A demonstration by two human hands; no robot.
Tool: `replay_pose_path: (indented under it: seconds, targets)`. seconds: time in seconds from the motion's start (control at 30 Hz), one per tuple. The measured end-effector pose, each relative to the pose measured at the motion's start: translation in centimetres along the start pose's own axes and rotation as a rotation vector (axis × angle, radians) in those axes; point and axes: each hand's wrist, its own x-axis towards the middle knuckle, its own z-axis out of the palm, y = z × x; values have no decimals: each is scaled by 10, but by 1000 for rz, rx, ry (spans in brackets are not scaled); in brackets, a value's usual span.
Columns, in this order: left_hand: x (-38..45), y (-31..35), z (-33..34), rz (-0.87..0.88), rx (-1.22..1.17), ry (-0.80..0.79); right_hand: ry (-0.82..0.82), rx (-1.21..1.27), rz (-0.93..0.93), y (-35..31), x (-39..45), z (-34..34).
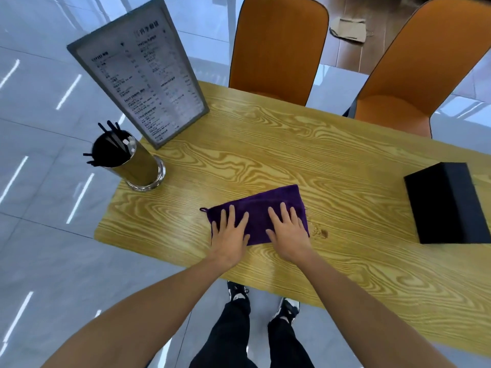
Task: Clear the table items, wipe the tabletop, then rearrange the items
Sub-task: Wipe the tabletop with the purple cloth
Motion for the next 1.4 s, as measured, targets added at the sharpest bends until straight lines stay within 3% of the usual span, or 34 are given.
replay_pose_path:
  seconds: [0.4, 1.0, 1.4]
  targets:
    - [19, 1, 15, 63, 203, 49, 103, -138, -10, 16, 20, 21]
    - [130, 44, -37, 233, 138, 39, 90, -25, -55, 60, 114, -60]
    - [110, 44, -37, 192, 32, 64, 104, 7, -73, 50, 95, -49]
